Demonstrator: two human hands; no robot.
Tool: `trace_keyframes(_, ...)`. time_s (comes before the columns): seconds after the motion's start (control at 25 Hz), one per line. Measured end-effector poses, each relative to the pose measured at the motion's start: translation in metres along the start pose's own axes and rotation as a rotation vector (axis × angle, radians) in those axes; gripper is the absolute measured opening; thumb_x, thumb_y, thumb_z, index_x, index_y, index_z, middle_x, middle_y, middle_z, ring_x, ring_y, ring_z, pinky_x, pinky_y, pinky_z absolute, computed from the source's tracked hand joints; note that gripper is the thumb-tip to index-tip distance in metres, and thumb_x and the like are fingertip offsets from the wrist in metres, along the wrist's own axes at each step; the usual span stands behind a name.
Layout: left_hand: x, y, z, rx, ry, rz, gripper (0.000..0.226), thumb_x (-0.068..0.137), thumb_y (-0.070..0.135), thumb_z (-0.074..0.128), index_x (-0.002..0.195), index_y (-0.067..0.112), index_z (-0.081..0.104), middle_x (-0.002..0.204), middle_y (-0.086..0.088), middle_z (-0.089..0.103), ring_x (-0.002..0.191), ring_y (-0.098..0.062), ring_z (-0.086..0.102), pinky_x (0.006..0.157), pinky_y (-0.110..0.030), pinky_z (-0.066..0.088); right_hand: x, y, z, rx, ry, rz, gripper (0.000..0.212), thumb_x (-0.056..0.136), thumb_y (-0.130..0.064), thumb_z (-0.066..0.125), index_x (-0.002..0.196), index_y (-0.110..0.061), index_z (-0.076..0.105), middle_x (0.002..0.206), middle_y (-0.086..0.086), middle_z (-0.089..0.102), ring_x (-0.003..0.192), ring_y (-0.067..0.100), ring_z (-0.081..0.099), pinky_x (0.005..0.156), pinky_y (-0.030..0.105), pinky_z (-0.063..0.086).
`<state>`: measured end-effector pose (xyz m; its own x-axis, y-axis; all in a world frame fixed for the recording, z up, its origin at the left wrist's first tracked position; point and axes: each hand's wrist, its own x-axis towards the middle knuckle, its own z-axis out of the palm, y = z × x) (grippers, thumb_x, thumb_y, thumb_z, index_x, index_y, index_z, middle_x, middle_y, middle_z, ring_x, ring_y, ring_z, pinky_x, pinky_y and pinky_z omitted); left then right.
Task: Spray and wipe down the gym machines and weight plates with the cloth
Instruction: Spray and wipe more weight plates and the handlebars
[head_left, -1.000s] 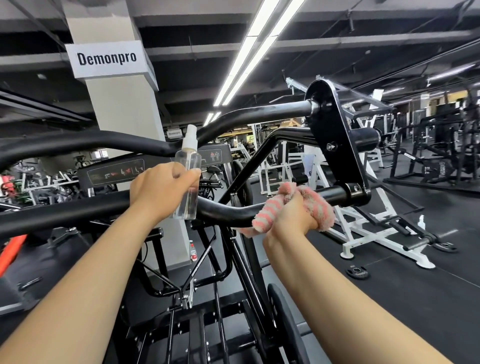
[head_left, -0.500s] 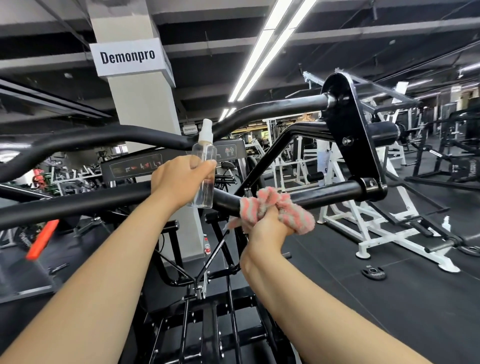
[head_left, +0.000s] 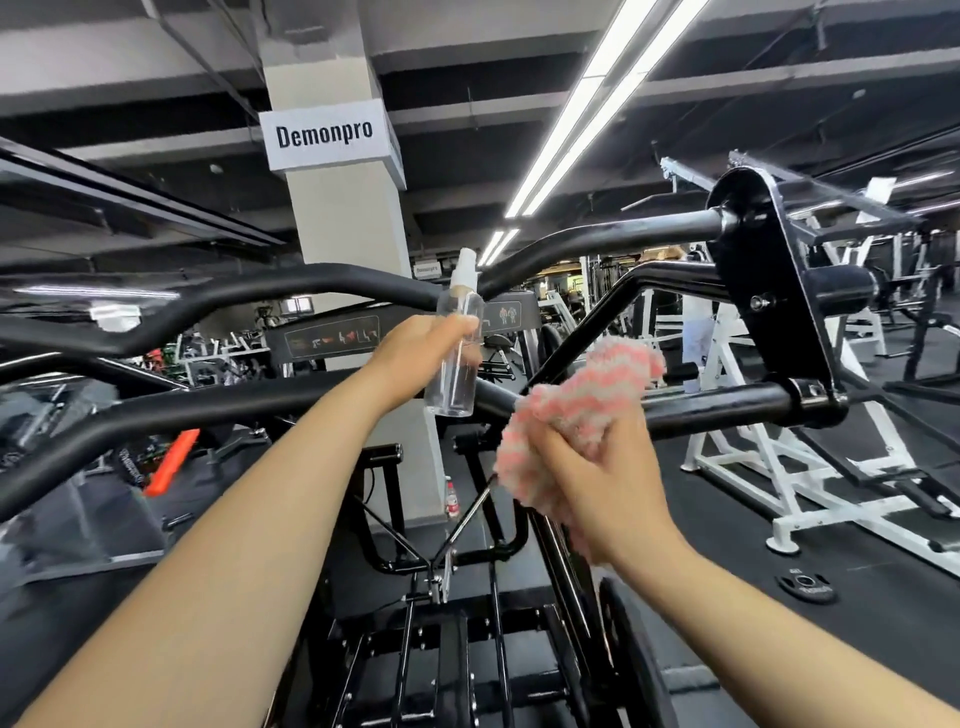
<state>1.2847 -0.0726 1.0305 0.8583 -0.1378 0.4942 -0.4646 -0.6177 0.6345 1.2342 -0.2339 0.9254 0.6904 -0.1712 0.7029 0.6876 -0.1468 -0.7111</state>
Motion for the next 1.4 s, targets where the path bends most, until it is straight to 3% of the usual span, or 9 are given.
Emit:
trace_keyframes(0.16,-0.014,-0.008,-0.014,-0.227,0.168,0.009,0.044,0.075,0.052,0.040,0.093,0.024,0.068,0.098,0.001,0.064,0.096,-0.016,0.057,0.091,-0.032,0.040,0.065,-0.016,0.001,-0.683,-0.389,-0.129,0.066,0.071,-0.063,0.054,0.117,-0.016,0.050,0.111,0.001,0.062,0.108,0.027,0.057,0.093,0.046,0.045)
trace_keyframes(0.28,-0.033,-0.017,-0.019,-0.243,0.233,0.018,0.032,0.078,0.047,0.046,0.090,0.024,0.065,0.099,0.001,0.062,0.092,-0.011,0.056,0.084,-0.026,0.041,0.088,-0.029,0.034,-1.063,-0.748,-0.198,0.099,0.075,-0.071,0.054,0.146,-0.015,0.013,0.131,0.001,0.054,0.130,0.028,0.042,0.111,0.053,0.017)
trace_keyframes(0.48,-0.057,-0.023,-0.021,-0.276,0.358,0.052,0.024,0.072,0.043,0.041,0.080,0.030,0.060,0.098,0.003,0.060,0.088,-0.003,0.055,0.079,-0.018,0.041,0.109,-0.023,0.087,-0.786,-0.818,-0.214,0.097,0.070,-0.037,0.076,0.147,-0.023,0.018,0.124,0.004,0.060,0.114,0.025,0.056,0.101,0.040,0.042)
trace_keyframes(0.64,-0.062,-0.020,-0.009,-0.277,0.370,0.026,0.022,0.073,0.043,0.042,0.074,0.029,0.059,0.101,-0.005,0.060,0.088,-0.010,0.055,0.080,-0.023,0.041,0.102,-0.021,0.095,-0.882,-0.672,-0.254,0.048,0.084,-0.022,0.058,0.129,-0.023,0.042,0.115,0.006,0.063,0.105,0.031,0.060,0.086,0.039,0.050)
trace_keyframes(0.84,-0.063,-0.006,0.012,-0.226,0.378,0.021,0.018,0.082,0.042,0.047,0.079,0.031,0.061,0.101,-0.001,0.061,0.090,-0.008,0.056,0.074,-0.019,0.040,0.072,-0.024,0.076,-1.117,-0.557,-0.316,0.051,0.089,0.000,0.050,0.132,-0.009,0.025,0.119,0.012,0.054,0.106,0.032,0.060,0.080,0.038,0.047)
trace_keyframes(1.08,-0.073,0.012,0.037,-0.116,0.359,-0.017,0.026,0.080,0.048,0.048,0.069,0.030,0.063,0.092,0.000,0.064,0.085,-0.008,0.056,0.077,-0.020,0.041,0.052,0.010,0.036,-1.334,-0.479,-0.722,0.066,0.093,-0.003,0.044,0.134,-0.009,-0.008,0.107,0.013,0.046,0.090,0.025,0.055,0.063,0.032,0.038)
trace_keyframes(1.2,-0.077,0.017,0.060,0.003,0.287,-0.001,0.069,0.062,0.062,0.037,0.101,0.014,0.068,0.111,-0.004,0.064,0.106,-0.016,0.057,0.097,-0.035,0.042,0.052,0.030,0.005,-1.357,-0.372,-0.857,0.076,0.073,-0.017,0.066,0.129,-0.005,0.016,0.081,0.010,0.056,0.067,0.024,0.057,0.053,0.031,0.035)
trace_keyframes(1.32,-0.078,0.026,0.088,0.154,0.207,-0.059,0.079,0.061,0.068,0.034,0.113,0.018,0.064,0.131,-0.006,0.056,0.124,-0.022,0.049,0.105,-0.043,0.036,0.058,0.044,-0.026,-1.239,-0.364,-1.096,0.042,0.060,-0.017,0.059,0.097,0.003,0.057,0.064,0.010,0.055,0.054,0.025,0.052,0.049,0.028,0.039)
trace_keyframes(1.4,-0.079,0.032,0.103,0.256,0.148,-0.105,0.080,0.058,0.070,0.030,0.117,0.024,0.059,0.142,-0.008,0.046,0.131,-0.022,0.042,0.107,-0.044,0.034,0.063,0.050,-0.047,-1.190,-0.385,-1.210,0.028,0.067,-0.017,0.051,0.085,0.001,0.063,0.072,0.015,0.059,0.059,0.029,0.056,0.052,0.029,0.043)
